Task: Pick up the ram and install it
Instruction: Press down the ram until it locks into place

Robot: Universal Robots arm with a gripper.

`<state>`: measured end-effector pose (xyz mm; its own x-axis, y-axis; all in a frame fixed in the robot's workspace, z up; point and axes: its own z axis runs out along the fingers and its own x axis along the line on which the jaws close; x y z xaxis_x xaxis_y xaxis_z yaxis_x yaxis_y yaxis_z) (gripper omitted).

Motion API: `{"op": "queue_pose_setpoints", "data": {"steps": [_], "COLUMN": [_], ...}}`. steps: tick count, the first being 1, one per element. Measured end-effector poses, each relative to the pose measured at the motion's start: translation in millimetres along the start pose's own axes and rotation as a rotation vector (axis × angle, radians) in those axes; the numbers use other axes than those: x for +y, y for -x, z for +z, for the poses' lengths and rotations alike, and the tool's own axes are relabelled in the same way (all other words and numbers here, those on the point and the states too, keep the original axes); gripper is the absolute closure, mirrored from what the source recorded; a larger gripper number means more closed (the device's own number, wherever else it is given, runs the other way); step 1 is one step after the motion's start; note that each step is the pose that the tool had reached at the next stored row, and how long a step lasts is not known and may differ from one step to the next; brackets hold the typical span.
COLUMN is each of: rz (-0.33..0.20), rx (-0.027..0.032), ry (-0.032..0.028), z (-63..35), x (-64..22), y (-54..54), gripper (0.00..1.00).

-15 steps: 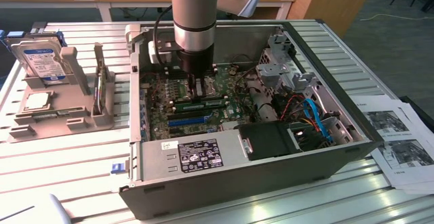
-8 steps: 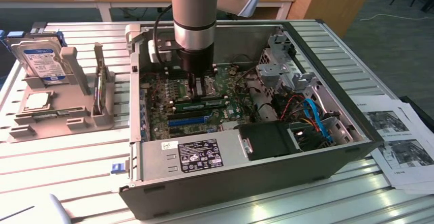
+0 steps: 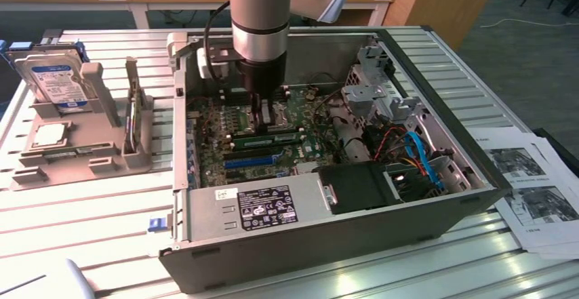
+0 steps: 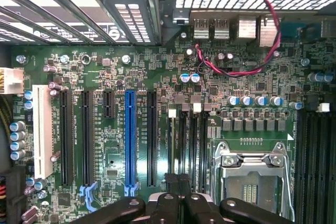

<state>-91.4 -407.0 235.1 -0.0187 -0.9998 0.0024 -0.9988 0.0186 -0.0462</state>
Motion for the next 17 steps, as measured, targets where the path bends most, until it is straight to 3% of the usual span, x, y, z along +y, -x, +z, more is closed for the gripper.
{"op": "queue_pose_setpoints", "data": {"steps": [17], "rz": [0.000], "rx": [0.0002], "ry": [0.0139], "z": [-22.5], "x": [-1.1], "y": [-0.1], "gripper": [0.90]}}
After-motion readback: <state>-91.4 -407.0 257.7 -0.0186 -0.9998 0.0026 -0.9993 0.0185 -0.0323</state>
